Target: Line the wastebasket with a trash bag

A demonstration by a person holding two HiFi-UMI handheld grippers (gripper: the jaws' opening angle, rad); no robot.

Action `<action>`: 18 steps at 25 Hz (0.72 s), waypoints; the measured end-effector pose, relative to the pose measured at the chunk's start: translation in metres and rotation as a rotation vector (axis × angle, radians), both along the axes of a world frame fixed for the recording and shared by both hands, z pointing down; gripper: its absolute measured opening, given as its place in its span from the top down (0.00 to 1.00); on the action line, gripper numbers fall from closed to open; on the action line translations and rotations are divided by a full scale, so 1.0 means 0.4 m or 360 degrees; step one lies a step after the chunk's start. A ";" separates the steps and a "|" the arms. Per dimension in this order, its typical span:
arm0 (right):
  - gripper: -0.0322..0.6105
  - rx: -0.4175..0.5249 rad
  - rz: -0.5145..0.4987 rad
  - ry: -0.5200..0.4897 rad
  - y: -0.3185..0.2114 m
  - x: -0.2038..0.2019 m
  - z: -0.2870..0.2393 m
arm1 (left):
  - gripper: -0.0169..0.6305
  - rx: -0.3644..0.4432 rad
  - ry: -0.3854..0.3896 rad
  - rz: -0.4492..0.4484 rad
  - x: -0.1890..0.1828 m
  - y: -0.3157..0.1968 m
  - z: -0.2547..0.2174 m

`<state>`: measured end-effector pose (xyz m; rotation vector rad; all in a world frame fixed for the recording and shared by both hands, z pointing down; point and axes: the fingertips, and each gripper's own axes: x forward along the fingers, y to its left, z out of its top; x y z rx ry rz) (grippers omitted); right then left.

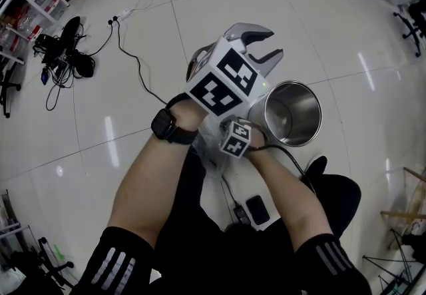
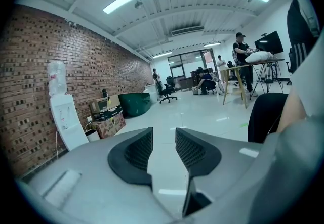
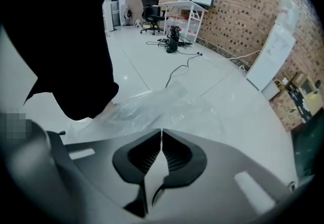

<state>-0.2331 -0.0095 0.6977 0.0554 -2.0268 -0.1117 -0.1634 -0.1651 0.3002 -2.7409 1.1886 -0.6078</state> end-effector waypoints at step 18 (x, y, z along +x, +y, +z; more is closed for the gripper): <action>0.94 0.0366 0.0137 -0.0416 -0.205 0.095 -0.520 | 0.77 0.0054 0.0009 -0.0102 -0.043 -0.022 -0.014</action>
